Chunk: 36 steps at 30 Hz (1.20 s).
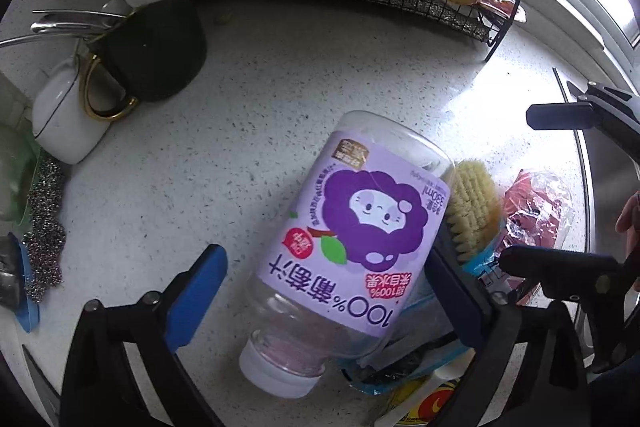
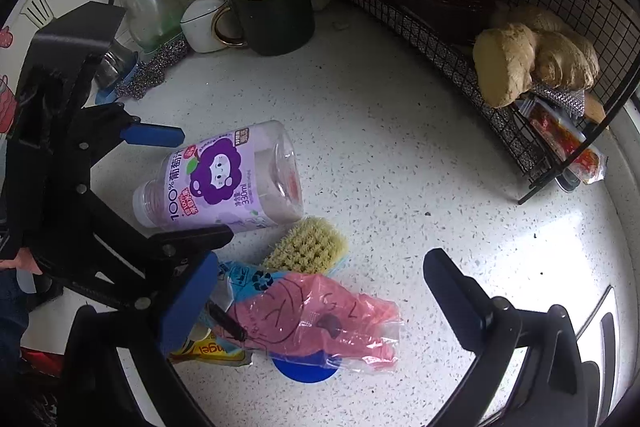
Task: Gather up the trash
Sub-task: 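Grasp the purple-label juice bottle with the left gripper, then grasp the blue-handled brush with the right gripper while the left holds the bottle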
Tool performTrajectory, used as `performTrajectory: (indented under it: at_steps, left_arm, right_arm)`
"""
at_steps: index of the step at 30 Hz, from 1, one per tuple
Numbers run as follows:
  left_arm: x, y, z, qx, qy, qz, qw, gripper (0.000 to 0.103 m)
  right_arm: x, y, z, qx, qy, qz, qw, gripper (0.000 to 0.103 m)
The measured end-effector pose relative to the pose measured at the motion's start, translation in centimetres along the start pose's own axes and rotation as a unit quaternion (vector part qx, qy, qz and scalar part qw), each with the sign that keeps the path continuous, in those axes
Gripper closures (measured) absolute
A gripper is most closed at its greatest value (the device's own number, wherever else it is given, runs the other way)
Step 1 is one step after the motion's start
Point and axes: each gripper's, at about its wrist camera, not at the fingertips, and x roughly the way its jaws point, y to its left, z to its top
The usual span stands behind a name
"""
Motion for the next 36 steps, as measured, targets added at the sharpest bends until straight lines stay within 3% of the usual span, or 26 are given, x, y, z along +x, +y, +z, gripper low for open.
performTrajectory:
  at_steps: [1, 8, 18, 27, 28, 30, 35, 36]
  left_arm:
    - [0.4, -0.1, 0.1, 0.001, 0.004, -0.006, 1.0000, 0.020]
    - [-0.5, -0.8, -0.5, -0.005, -0.013, 0.000, 0.9999, 0.023]
    - [-6.5, 2.1, -5.9, -0.115, -0.048, 0.030, 0.9917, 0.024]
    - [-8.9, 3.3, -11.4, -0.198, -0.056, 0.032, 0.9780, 0.024]
    - [-8.9, 3.3, -11.9, -0.204, -0.056, 0.032, 0.9768, 0.024]
    - [-9.0, 3.2, -12.4, -0.211, -0.056, 0.037, 0.9751, 0.024]
    - [-8.6, 2.6, -13.1, -0.212, -0.049, 0.039, 0.9753, 0.025]
    - [-8.5, 2.5, -13.1, -0.211, -0.048, 0.039, 0.9754, 0.025]
  right_arm:
    - [0.1, -0.2, 0.0, 0.002, 0.001, 0.002, 1.000, 0.000]
    - [0.5, 0.4, 0.8, 0.002, -0.002, 0.018, 1.000, 0.001]
    - [-1.0, 2.8, 0.7, -0.066, 0.010, 0.044, 0.997, 0.000]
    - [1.5, 5.5, 0.2, -0.123, 0.053, 0.054, 0.990, 0.001]
    - [1.9, 5.8, 0.0, -0.130, 0.061, 0.052, 0.988, 0.002]
    - [2.6, 6.4, -0.4, -0.142, 0.075, 0.045, 0.986, 0.021]
    - [2.5, 7.6, -1.2, -0.165, 0.069, 0.024, 0.984, 0.041]
    - [2.4, 7.7, -1.3, -0.168, 0.067, 0.019, 0.983, 0.049]
